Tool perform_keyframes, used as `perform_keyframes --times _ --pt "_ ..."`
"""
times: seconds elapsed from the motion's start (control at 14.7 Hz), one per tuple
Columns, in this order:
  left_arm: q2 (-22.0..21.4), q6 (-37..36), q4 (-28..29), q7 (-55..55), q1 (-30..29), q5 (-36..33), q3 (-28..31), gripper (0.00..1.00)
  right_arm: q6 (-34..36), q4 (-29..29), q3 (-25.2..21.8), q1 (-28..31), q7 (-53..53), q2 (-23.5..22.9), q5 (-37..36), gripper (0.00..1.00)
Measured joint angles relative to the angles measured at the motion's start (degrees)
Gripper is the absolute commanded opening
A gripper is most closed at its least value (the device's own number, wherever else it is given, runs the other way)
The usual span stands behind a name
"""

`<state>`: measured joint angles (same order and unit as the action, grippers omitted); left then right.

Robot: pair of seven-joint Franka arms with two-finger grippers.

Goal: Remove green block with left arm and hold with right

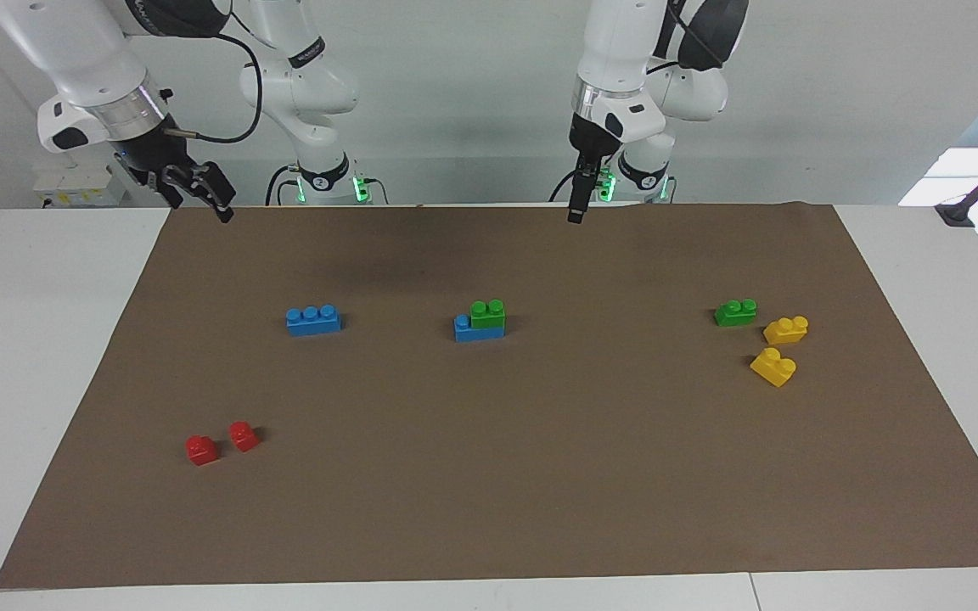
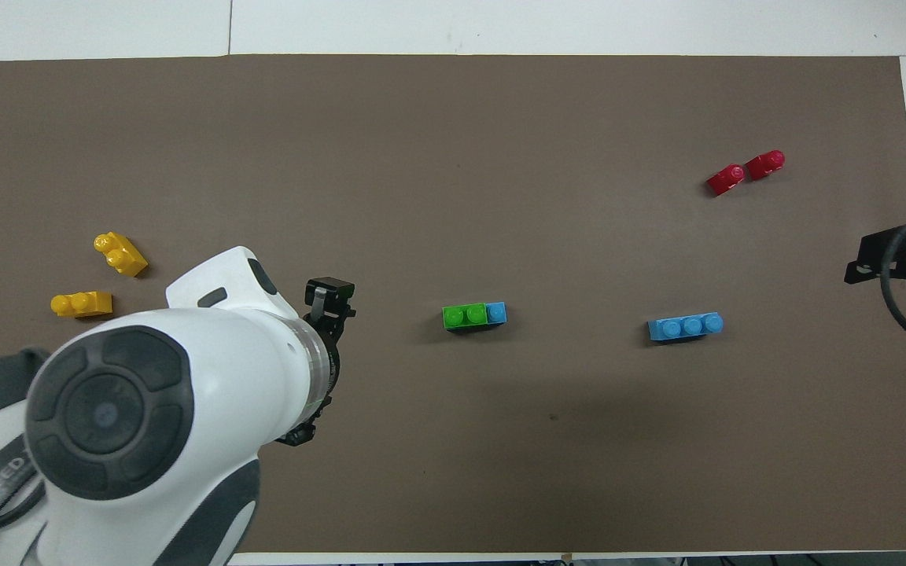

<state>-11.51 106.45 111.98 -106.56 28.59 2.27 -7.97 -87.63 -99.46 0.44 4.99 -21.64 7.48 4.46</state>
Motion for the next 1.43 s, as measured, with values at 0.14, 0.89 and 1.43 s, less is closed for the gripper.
perform_keyframes --times 0.14,0.89,1.43 --pt "0.89 3.4 1.43 -4.05 1.07 0.0 0.05 1.0 -0.96 -2.08 0.09 -0.11 -7.05 0.83 2.12 0.98" --pt "14.82 14.13 -0.09 -26.38 6.95 -3.18 0.19 1.0 -6.83 -12.24 1.05 -2.69 -46.62 2.34 13.75 0.98" --pt "22.55 14.55 -5.39 -33.14 7.17 -5.53 0.68 1.0 -11.24 -16.58 1.06 -5.1 -52.49 0.99 17.56 0.98"
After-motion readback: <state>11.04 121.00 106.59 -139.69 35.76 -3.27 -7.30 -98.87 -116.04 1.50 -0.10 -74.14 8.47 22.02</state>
